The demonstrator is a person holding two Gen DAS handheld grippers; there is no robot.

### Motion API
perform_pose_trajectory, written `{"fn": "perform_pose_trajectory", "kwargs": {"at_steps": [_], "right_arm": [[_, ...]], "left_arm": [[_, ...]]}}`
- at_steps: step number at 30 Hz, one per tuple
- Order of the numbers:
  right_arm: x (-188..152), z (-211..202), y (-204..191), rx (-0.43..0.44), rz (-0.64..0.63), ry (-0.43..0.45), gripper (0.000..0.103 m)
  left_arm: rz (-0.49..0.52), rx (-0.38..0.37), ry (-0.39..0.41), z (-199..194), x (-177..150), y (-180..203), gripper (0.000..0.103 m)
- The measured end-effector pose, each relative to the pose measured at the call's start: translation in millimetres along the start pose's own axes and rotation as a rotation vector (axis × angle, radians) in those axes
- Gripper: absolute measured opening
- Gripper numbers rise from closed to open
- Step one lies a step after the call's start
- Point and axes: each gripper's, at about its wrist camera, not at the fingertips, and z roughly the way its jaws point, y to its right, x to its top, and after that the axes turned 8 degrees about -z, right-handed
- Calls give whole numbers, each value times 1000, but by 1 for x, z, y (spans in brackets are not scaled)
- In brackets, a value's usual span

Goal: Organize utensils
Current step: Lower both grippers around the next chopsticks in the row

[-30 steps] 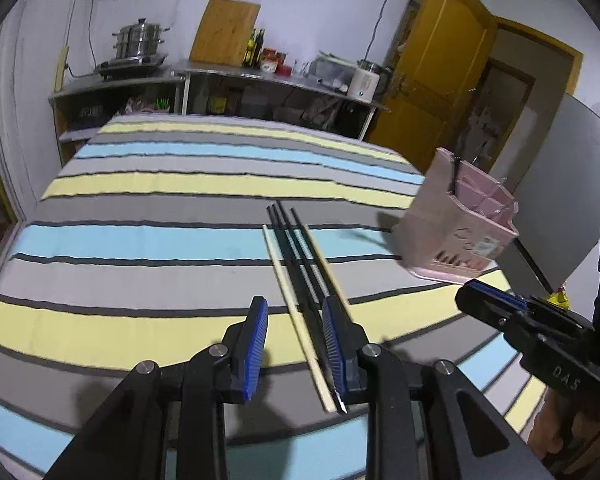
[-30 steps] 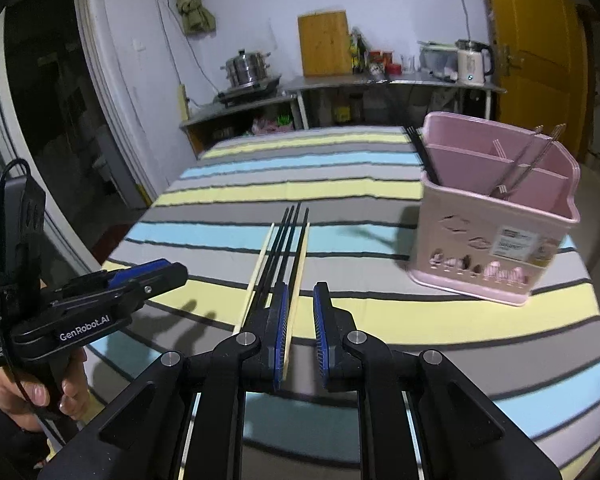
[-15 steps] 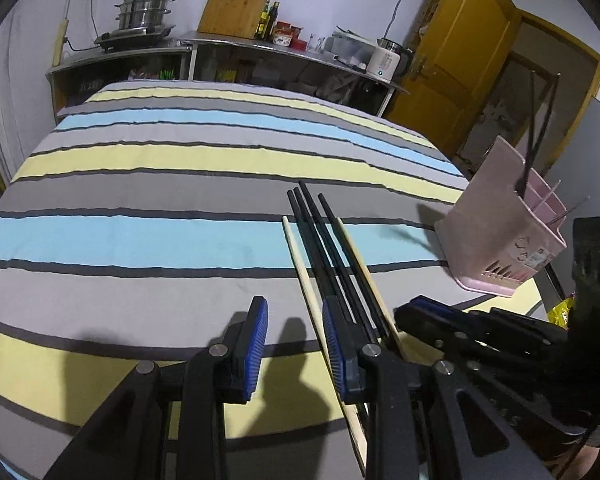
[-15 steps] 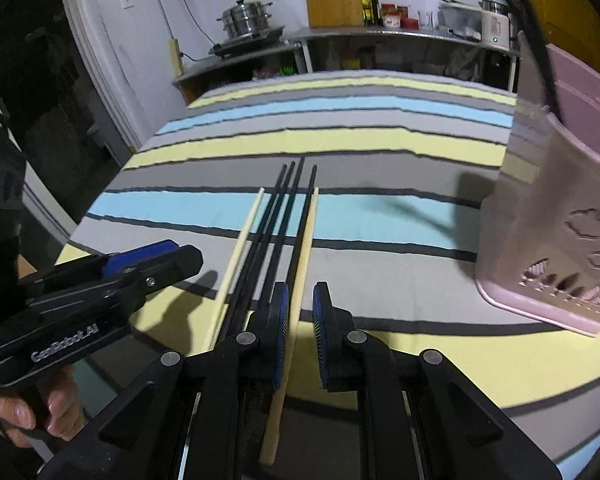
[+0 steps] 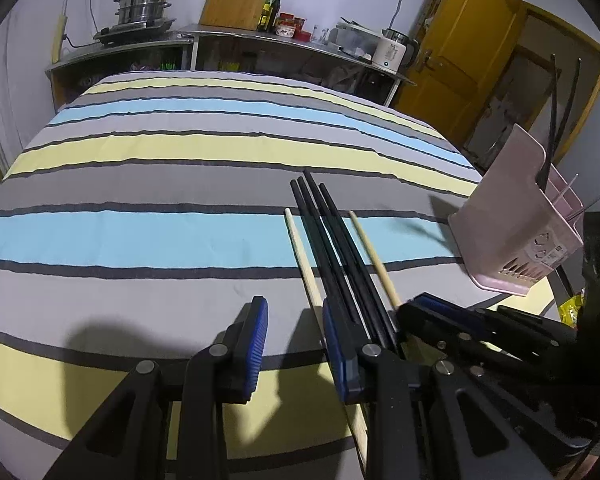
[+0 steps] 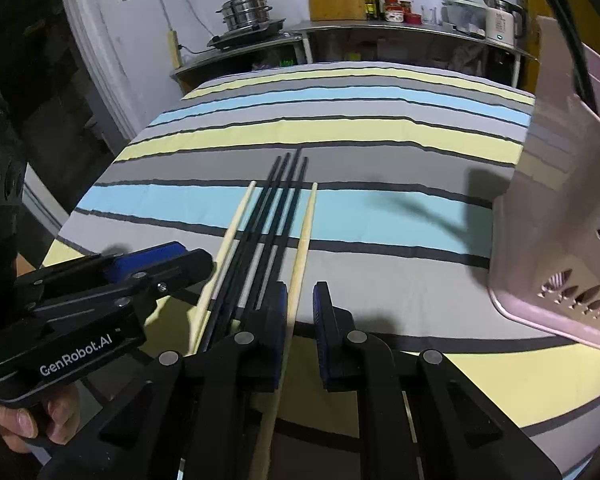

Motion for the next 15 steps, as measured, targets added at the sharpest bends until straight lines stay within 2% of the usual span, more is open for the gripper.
{"fn": "perform_pose_trajectory", "kwargs": {"at_steps": [10, 12, 13, 14, 15], "right_arm": [[2, 2, 2, -45, 9, -5, 13], [2, 2, 1, -51, 9, -4, 10], [2, 2, 2, -49, 12, -3, 7], [1, 2, 3, -42, 20, -6, 6], [1, 1, 2, -41, 24, -8, 6]], "left_arm": [[106, 105, 42, 13, 2, 18, 27], [136, 119, 48, 14, 0, 22, 22], [142, 102, 43, 13, 0, 23, 11], [139, 88, 36, 12, -1, 23, 7], [136, 86, 33, 11, -2, 21, 7]]}}
